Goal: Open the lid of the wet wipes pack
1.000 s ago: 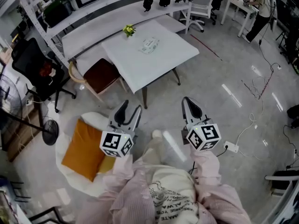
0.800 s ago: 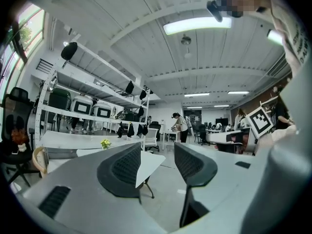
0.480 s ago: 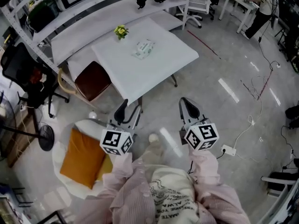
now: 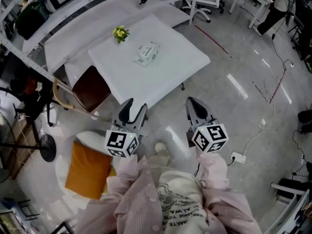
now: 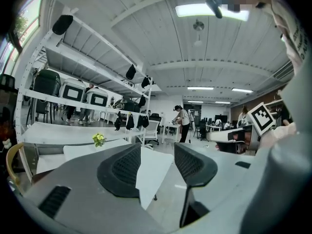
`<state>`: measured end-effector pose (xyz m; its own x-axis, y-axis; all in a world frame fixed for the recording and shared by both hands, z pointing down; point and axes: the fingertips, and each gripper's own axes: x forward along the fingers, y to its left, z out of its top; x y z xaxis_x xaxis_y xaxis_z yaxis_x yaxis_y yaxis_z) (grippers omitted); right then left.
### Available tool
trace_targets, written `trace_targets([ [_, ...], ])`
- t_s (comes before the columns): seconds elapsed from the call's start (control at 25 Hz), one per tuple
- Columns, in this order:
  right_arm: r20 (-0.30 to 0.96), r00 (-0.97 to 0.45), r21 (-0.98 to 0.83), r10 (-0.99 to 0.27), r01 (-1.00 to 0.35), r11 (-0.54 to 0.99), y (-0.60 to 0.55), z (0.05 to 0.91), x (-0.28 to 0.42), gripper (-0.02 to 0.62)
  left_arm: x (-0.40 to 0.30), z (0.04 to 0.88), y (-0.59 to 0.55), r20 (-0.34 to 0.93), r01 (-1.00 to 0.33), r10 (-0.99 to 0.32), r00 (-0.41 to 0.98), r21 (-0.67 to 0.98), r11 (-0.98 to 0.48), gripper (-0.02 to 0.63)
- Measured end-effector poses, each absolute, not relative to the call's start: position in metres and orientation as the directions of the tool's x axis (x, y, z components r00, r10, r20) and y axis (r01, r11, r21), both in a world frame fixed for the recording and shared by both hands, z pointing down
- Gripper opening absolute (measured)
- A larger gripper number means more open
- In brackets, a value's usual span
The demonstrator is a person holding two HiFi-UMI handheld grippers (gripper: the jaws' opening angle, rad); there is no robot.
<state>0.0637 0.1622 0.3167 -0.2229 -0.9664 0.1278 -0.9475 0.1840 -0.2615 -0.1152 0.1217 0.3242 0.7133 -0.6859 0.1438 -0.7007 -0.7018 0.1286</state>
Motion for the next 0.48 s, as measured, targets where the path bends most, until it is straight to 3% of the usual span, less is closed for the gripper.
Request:
trace_targets([
  [0.48, 0.157, -0.211, -0.27, -0.965, -0.949, 0.164, 0.098, 0.328, 0.064, 0.0, -0.11, 0.334, 0.058, 0.151, -0.688, -0.671, 0.726, 0.142, -0.712, 0.194],
])
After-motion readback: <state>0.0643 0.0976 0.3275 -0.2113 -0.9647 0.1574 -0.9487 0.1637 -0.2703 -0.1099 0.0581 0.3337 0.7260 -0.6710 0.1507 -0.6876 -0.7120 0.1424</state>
